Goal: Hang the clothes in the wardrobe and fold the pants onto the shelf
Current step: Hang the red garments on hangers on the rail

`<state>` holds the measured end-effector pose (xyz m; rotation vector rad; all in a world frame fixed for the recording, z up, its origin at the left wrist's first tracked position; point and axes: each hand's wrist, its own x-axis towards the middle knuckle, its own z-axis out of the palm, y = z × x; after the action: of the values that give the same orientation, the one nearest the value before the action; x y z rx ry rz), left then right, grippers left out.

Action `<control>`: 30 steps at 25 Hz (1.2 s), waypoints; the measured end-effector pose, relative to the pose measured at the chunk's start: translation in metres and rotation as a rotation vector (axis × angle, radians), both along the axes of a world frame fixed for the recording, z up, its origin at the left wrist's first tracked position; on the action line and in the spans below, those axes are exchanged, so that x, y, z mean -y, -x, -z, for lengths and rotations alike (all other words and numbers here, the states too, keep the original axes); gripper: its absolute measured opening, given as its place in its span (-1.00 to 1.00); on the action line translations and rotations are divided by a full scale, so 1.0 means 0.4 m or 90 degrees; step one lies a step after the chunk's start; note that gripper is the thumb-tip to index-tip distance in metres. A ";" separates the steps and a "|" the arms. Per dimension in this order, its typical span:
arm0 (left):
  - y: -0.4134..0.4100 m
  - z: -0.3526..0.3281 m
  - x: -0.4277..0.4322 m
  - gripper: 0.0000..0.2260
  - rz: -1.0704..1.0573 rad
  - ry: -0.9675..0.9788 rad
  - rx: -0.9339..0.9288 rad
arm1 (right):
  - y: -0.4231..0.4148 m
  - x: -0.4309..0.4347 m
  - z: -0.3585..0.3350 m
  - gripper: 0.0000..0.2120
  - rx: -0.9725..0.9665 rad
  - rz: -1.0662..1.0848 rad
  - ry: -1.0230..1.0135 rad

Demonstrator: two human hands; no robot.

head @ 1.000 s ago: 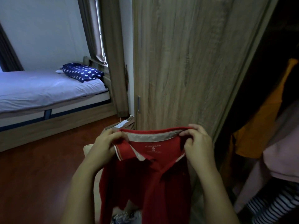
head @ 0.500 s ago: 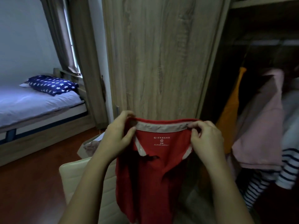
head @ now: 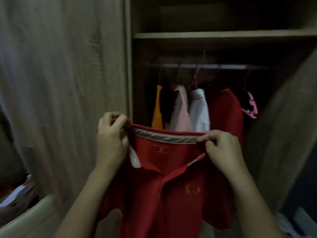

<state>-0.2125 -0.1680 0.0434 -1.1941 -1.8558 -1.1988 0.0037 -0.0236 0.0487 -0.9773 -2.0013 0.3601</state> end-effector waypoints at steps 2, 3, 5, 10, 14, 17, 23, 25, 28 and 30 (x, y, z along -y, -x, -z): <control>-0.030 0.001 -0.053 -0.81 0.042 0.085 -0.045 | -0.062 -0.015 -0.026 -0.64 -0.010 0.017 0.006; -0.044 0.006 -0.074 -0.77 0.047 0.151 -0.073 | -0.092 -0.021 -0.038 -0.63 0.001 0.025 0.011; -0.091 -0.010 -0.116 -0.71 0.090 0.204 -0.065 | -0.164 -0.038 -0.067 -0.62 0.014 0.053 0.011; -0.214 -0.114 -0.202 -0.82 0.511 0.255 0.107 | -0.295 -0.109 -0.139 -0.62 0.046 0.095 -0.072; -0.323 -0.178 -0.361 -0.90 0.525 0.117 0.115 | -0.316 -0.175 -0.153 -0.63 0.158 0.067 -0.141; -0.403 -0.237 -0.528 -0.87 0.547 0.081 0.180 | -0.348 -0.222 -0.148 -0.62 0.190 0.077 -0.167; -0.530 -0.294 -0.906 -0.62 0.467 0.194 0.300 | -0.431 -0.308 -0.146 -0.64 0.244 0.075 -0.180; -0.568 -0.276 -0.996 -0.46 0.402 0.235 0.376 | -0.456 -0.332 -0.142 -0.66 0.242 0.071 -0.175; -0.601 -0.226 -1.087 -0.36 0.370 0.254 0.514 | -0.472 -0.357 -0.122 -0.66 0.215 0.067 -0.171; -0.612 -0.209 -1.131 -0.43 0.360 0.284 0.492 | -0.480 -0.379 -0.110 -0.65 0.201 0.064 -0.164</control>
<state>0.0322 0.2843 0.1269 -1.7442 -2.5378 -1.7961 0.1957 0.1281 0.0928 -1.0112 -2.2018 -0.1139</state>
